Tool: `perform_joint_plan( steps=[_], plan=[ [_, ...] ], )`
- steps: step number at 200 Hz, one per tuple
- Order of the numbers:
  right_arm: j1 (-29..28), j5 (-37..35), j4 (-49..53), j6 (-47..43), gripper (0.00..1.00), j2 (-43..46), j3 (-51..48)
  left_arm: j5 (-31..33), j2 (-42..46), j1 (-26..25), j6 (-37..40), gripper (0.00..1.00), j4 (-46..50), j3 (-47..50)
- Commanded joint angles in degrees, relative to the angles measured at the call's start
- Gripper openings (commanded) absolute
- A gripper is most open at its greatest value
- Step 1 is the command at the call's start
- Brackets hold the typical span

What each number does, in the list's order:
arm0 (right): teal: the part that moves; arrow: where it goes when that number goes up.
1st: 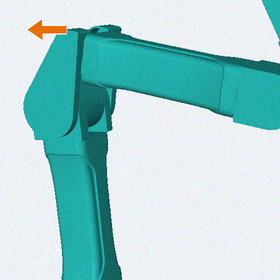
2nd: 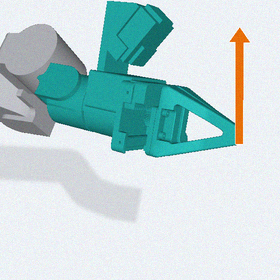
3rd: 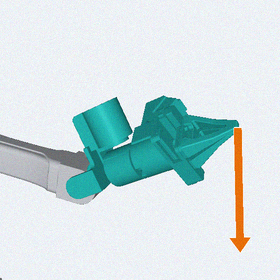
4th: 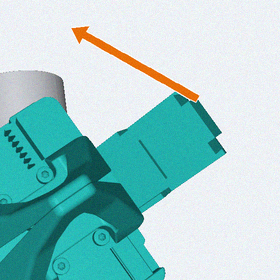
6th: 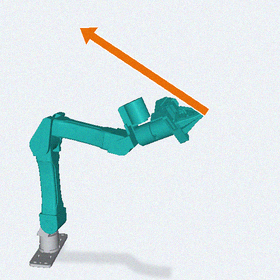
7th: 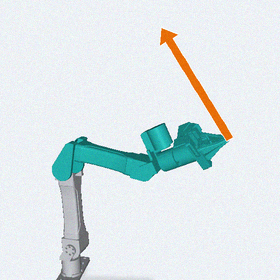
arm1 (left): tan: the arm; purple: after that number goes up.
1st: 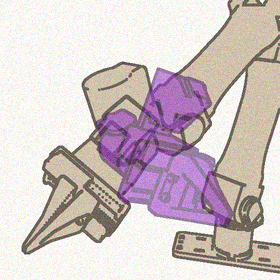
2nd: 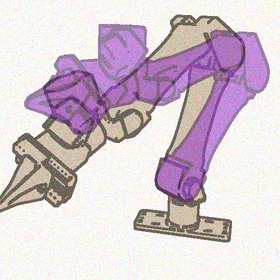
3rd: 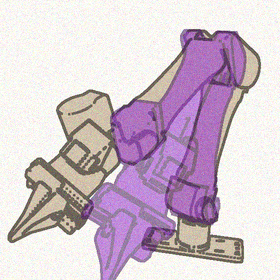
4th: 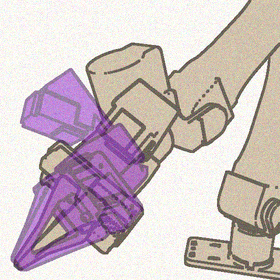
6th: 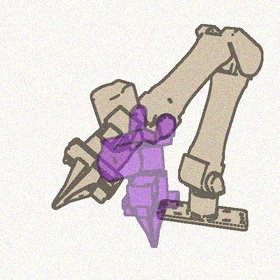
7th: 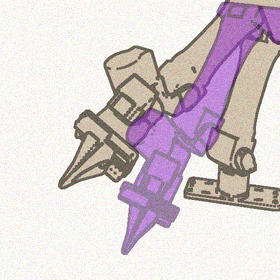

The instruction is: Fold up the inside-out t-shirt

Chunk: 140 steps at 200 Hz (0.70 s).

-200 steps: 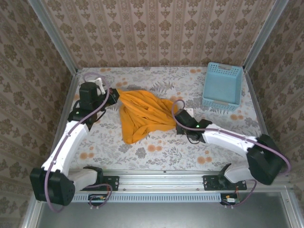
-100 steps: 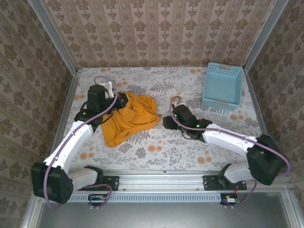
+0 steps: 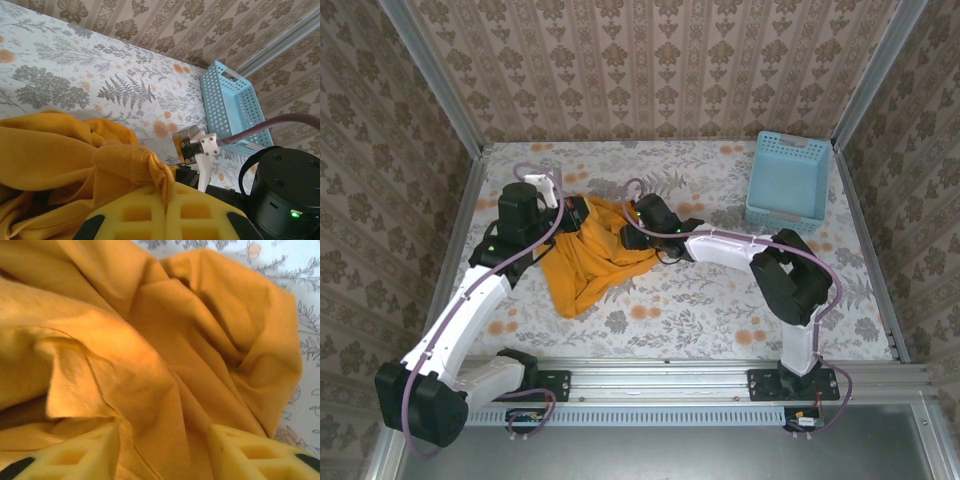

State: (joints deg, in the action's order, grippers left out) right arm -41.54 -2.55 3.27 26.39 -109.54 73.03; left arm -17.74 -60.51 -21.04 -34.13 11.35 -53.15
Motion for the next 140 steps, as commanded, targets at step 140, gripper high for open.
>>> perform_joint_plan(
  steps=[140],
  plan=[
    [4.9,-8.8,11.2,-8.0,0.00,33.0,1.2,8.6,-0.2,0.0,0.8,0.00,2.9,-7.0]
  ],
)
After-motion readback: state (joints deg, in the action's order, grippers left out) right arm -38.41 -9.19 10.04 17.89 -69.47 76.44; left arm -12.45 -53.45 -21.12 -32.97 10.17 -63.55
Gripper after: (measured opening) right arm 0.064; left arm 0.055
